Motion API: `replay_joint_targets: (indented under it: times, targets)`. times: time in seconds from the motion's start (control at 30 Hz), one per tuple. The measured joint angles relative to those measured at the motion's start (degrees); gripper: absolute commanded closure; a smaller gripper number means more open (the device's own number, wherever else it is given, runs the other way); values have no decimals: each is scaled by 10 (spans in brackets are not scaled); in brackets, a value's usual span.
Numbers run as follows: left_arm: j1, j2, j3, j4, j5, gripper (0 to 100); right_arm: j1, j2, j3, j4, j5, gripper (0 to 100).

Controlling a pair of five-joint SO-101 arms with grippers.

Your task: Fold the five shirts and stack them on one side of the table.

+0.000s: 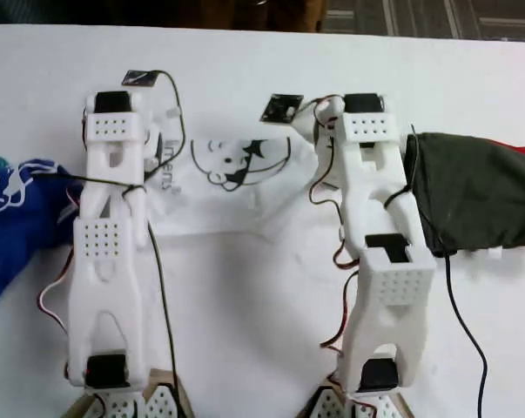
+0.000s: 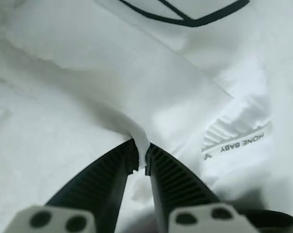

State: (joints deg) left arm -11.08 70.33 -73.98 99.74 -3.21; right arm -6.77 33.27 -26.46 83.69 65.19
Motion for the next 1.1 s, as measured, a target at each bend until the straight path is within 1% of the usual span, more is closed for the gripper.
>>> replay_joint_targets:
  times: [0.23, 0.37, 0.43, 0.57, 0.63, 0.9, 0.97, 1.07, 1.1]
  targets:
    - [0, 0, 0, 0, 0, 972, 1, 9, 0, -55, 0, 974]
    - [0, 0, 0, 0, 0, 972, -3, 10, 0, -85, -38, 969]
    - [0, 0, 0, 0, 0, 972, -5, 10, 0, -104, -55, 927]
    - [0, 0, 0, 0, 0, 972, -8, 10, 0, -123, -65, 794]
    - [0, 0, 0, 0, 0, 972, -6, 10, 0, -124, -65, 757]
    - [0, 0, 0, 0, 0, 972, -7, 11, -18, -113, -65, 819]
    - [0, 0, 0, 0, 0, 972, -6, 11, -47, -84, -65, 864]
    - [0, 0, 0, 0, 0, 972, -1, 11, -100, -18, -65, 988]
    - [0, 0, 0, 0, 0, 972, 0, 10, -116, 2, -65, 980]
